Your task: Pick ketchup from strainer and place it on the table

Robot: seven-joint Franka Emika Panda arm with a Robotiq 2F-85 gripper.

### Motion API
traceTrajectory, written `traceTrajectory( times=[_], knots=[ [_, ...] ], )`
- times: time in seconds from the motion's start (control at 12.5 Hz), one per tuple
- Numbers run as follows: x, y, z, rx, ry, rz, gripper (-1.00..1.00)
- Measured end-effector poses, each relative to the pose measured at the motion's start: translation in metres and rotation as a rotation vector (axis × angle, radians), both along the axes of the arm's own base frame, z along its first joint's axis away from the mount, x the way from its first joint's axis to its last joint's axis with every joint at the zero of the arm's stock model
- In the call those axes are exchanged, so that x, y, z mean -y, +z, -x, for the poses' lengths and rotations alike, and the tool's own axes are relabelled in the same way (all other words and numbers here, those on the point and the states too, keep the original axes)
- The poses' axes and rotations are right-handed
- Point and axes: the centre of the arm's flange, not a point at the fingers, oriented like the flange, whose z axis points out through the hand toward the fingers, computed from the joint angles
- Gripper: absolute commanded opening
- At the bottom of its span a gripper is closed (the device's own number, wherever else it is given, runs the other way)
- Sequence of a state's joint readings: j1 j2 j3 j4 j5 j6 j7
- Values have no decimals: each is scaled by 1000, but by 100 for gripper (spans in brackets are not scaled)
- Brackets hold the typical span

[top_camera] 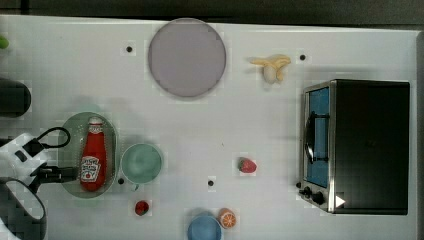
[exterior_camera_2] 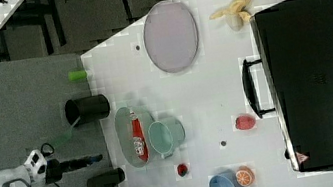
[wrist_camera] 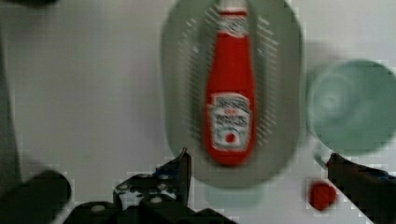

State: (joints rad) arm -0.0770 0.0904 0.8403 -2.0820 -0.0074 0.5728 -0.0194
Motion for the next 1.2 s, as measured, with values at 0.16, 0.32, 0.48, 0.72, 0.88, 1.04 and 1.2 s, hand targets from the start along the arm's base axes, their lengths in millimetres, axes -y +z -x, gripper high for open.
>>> traceTrajectory(
  times=[0.16,0.32,0.48,0.72,0.88,1.04,1.2],
  knots=[
    [-7,-24,3,46,-9,-23,100],
    [-2,-57,3,77,-15,-17,100],
    [4,-102,0,46,-37,-32,100],
    [11,-168,0,-53,-86,-82,100],
    [19,-203,10,-110,-95,-58,100],
    [20,-220,11,-101,-41,-46,100],
    [16,-235,5,-122,-83,-70,100]
  ],
)
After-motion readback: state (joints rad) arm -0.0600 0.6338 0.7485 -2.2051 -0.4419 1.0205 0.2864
